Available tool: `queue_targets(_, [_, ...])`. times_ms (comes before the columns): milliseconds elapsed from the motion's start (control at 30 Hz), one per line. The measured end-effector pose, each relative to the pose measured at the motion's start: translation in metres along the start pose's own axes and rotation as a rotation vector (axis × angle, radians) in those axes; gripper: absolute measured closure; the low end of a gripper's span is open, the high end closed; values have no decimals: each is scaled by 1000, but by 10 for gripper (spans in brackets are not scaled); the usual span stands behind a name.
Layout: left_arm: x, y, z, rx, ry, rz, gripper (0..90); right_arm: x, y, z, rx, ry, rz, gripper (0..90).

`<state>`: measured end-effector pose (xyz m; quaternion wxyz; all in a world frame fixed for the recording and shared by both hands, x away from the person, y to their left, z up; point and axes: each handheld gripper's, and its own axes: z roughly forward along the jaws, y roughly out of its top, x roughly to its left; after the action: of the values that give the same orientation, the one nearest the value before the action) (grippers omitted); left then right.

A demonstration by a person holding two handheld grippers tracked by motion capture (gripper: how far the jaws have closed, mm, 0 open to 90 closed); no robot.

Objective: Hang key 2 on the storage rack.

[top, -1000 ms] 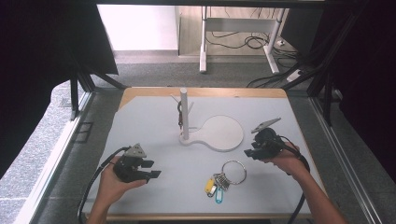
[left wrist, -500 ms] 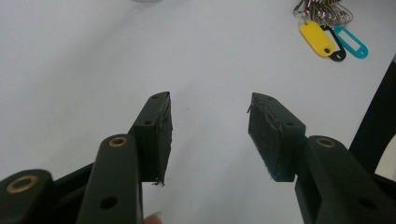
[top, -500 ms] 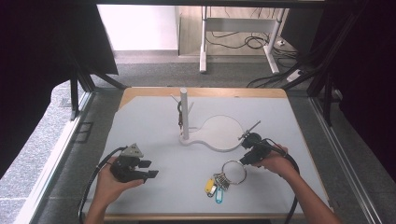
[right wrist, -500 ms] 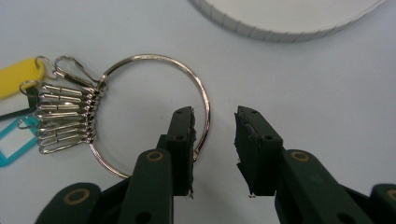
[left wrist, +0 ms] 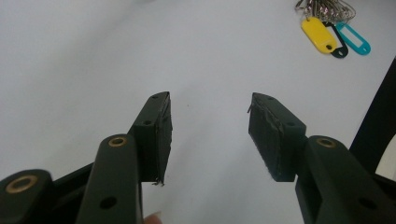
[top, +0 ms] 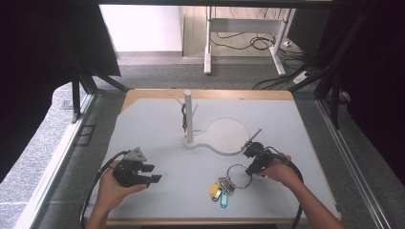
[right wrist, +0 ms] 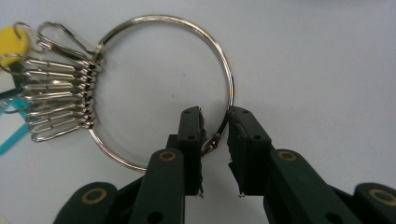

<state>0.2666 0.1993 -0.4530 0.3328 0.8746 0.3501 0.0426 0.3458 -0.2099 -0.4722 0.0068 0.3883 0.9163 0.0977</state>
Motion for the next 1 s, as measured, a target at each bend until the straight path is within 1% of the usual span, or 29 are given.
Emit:
queue_targets(33, [1, 0, 0, 4, 2, 5, 496, 1, 0, 1, 7, -1, 7, 759])
queue_targets(67, [1, 0, 0, 5, 4, 7, 496, 1, -1, 4, 20, -2, 0, 770])
queue_targets(133, [1, -1, -1, 3, 5, 5, 496, 2, -1, 4, 22, -9, 6, 778])
queue_targets(167, [1, -1, -1, -2, 7, -4, 496, 2, -1, 4, 25, -10, 13, 781])
queue_targets(233, [2, -2, -1, -1, 1, -3, 496, 2, -1, 4, 35, -17, 24, 777])
queue_targets(267, [2, -3, -1, -7, 2, -15, 496, 2, -1, 4, 35, -17, 24, 777])
queue_targets(300, [5, -5, -1, 3, 5, -12, 495, 2, -1, 5, 44, -22, 35, 764])
queue_targets(333, [5, -6, -1, -1, 5, -19, 495, 1, -2, 5, 49, -23, 36, 768])
queue_targets(433, [6, -6, -2, -4, 4, -22, 496, 1, -1, 6, 50, -28, 45, 781])
queue_targets(500, [6, -6, -3, -7, 4, -22, 496, 1, 0, 6, 63, -36, 56, 818])
queue_targets(600, [5, -6, -3, -7, 4, -22, 496, 1, 2, 6, 73, -38, 60, 843])
queue_targets(667, [6, -7, -3, -11, 0, -26, 496, 0, 3, 6, 76, -35, 55, 844])
queue_targets(700, [6, -7, -4, -10, 2, -25, 495, 1, 4, 6, 81, -42, 52, 846])
queue_targets(767, [7, -8, -4, -14, -1, -32, 495, 2, 5, 5, 77, -38, 58, 848])
queue_targets(867, [8, -9, -5, -14, -2, -31, 494, 2, 5, 3, 77, -37, 54, 848])
queue_targets(900, [8, -9, -5, -15, -1, -33, 495, 3, 5, 2, 75, -37, 49, 848])
queue_targets(933, [7, -9, -5, -20, -2, -39, 495, 4, 6, -3, 74, -35, 50, 847])
queue_targets(1000, [7, -9, -6, -22, -2, -40, 494, 5, 6, -7, 68, -35, 43, 846])
